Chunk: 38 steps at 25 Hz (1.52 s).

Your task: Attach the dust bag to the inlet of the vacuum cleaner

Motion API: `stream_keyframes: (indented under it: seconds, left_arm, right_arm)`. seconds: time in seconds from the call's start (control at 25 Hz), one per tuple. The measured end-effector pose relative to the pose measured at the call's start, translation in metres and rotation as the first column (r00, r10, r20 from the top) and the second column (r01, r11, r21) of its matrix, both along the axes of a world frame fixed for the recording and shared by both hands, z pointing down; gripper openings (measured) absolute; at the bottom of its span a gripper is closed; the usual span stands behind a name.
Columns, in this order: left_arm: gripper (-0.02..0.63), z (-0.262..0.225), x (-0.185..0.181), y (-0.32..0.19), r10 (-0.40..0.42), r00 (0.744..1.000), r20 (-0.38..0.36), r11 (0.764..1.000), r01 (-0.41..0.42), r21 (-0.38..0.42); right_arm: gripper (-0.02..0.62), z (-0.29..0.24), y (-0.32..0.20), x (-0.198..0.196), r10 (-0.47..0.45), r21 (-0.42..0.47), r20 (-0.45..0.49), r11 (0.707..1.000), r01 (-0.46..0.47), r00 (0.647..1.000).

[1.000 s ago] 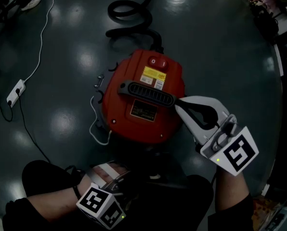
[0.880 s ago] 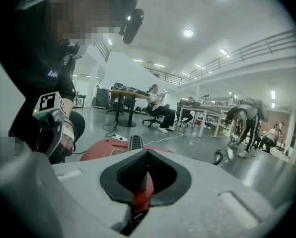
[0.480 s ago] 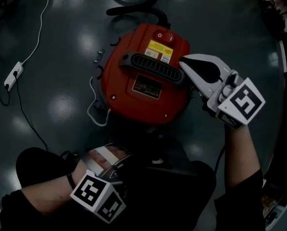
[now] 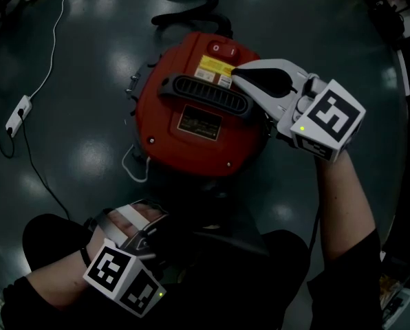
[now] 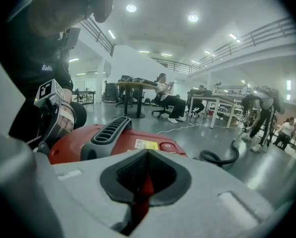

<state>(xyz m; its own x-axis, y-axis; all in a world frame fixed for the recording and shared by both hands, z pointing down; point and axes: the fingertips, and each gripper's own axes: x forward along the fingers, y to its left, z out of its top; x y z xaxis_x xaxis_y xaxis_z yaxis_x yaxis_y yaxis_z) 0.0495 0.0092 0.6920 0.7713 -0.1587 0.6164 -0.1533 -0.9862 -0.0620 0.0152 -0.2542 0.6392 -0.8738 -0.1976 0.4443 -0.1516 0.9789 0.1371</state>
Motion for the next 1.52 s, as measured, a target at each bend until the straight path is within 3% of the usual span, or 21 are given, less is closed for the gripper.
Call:
stream_keyframes:
  seconds: [0.44, 0.76, 1.28, 1.52]
  left_arm:
    - [0.039, -0.001, 0.008, -0.008, 0.012, 1.000, 0.003, 0.998, -0.012, -0.063]
    - [0.046, -0.001, -0.009, -0.016, -0.051, 0.999, -0.013, 0.995, 0.049, -0.091]
    - [0.060, -0.001, 0.003, -0.023, -0.031, 0.998, 0.060, 0.998, 0.034, -0.051]
    - [0.060, -0.001, -0.011, -0.023, -0.070, 0.997, 0.044, 0.992, 0.074, -0.098]
  right_arm:
    - [-0.003, 0.001, 0.006, -0.009, -0.102, -0.007, -0.041, 0.995, 0.102, 0.994]
    - [-0.003, -0.001, 0.007, -0.009, -0.110, 0.007, -0.059, 0.994, 0.111, 0.992]
    - [-0.003, -0.001, 0.008, -0.010, -0.108, 0.013, -0.070, 0.994, 0.109, 0.992]
    - [-0.003, -0.001, 0.008, -0.009, -0.112, 0.041, -0.126, 0.992, 0.118, 0.986]
